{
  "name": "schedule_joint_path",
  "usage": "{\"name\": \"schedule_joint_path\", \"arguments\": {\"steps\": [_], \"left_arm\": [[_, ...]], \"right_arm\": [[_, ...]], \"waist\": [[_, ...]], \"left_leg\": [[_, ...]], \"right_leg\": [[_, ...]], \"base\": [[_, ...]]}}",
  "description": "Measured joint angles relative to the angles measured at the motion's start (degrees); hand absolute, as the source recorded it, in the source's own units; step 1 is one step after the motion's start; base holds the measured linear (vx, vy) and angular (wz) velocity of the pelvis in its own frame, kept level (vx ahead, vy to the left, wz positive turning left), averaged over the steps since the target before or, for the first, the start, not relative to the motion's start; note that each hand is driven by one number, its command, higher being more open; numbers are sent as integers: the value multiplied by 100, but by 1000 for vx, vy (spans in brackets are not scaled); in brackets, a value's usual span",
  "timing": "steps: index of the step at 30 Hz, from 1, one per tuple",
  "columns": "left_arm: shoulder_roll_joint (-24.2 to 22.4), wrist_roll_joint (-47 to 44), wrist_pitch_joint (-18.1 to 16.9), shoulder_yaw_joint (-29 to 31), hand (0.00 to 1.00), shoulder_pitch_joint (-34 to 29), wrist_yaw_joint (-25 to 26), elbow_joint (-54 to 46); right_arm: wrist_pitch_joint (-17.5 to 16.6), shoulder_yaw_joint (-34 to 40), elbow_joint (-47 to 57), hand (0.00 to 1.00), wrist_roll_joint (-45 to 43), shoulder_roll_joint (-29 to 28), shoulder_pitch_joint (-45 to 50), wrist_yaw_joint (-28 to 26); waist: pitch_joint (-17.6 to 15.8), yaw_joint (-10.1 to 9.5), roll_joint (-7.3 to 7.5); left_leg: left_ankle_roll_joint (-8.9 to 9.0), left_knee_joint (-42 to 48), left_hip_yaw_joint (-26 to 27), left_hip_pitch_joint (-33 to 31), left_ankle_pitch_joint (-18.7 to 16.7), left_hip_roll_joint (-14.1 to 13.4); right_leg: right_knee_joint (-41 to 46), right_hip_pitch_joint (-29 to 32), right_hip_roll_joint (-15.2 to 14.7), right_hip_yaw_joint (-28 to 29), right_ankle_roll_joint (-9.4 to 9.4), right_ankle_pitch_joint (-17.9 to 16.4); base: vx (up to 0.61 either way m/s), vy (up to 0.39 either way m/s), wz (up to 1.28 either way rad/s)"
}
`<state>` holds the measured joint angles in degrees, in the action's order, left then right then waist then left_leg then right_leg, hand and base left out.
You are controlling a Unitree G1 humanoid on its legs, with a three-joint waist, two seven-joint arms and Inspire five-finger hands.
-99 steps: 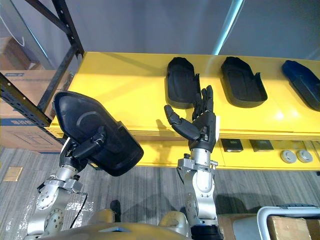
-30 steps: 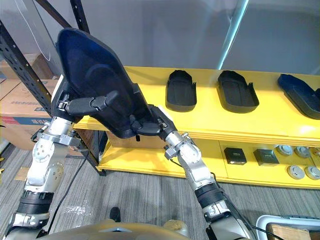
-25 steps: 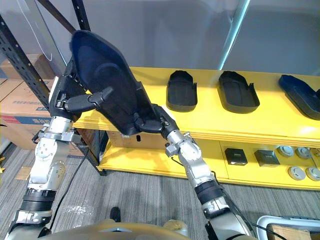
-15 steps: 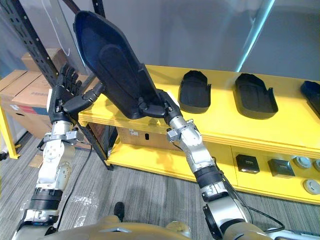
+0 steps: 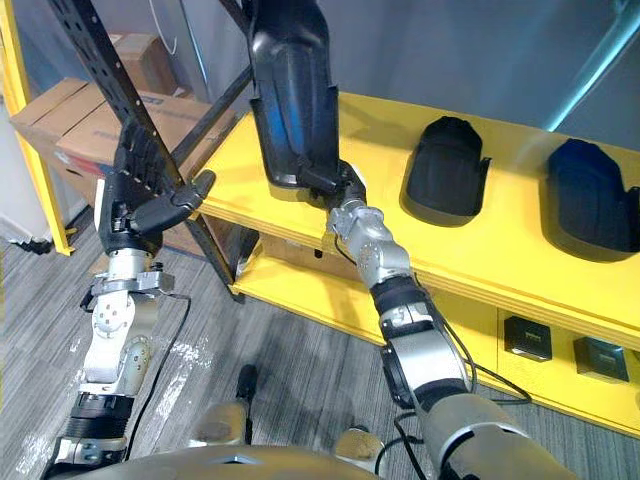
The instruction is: Walk over and take three plastic housings, then place them on the shelf
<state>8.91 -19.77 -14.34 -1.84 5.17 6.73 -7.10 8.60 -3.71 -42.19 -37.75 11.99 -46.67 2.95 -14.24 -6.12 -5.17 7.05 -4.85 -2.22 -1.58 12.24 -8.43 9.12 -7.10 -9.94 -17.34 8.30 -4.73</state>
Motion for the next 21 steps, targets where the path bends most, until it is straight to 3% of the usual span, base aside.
{"name": "schedule_joint_path", "arguments": {"steps": [6, 15, 16, 21], "left_arm": [[6, -5, 18, -395, 100, -46, -198, -119], [7, -5, 69, -568, 100, -131, -219, -215], [9, -5, 70, -592, 100, -131, -221, -220], [20, 1, 88, -734, 100, -131, -293, -246]], "right_arm": [[58, 322, -263, 0, -329, -42, -518, 275], [612, 308, -269, 0, -295, -30, -822, 547], [627, 297, -269, 100, -286, -30, -823, 542], [851, 76, -219, 100, 221, -39, -827, 492]], "waist": [[-191, 3, -82], [-238, -7, -14], [-239, -11, -11], [-267, 28, 33]], "left_leg": [[-22, -1, -59, -92, -12, -6], [-34, 1, -27, -81, -17, -8], [-37, 1, -13, -74, -19, -10], [-67, 0, 111, 24, -41, -13]], "right_leg": [[221, 143, -19, -50, -16, -136], [587, 296, -73, -18, -47, -372], [589, 299, -73, -2, -47, -373], [593, 284, -82, 114, -38, -368]], "base": [[-25, -25, 6], [0, -22, 0], [-15, -10, -9], [-20, -2, -12]]}}
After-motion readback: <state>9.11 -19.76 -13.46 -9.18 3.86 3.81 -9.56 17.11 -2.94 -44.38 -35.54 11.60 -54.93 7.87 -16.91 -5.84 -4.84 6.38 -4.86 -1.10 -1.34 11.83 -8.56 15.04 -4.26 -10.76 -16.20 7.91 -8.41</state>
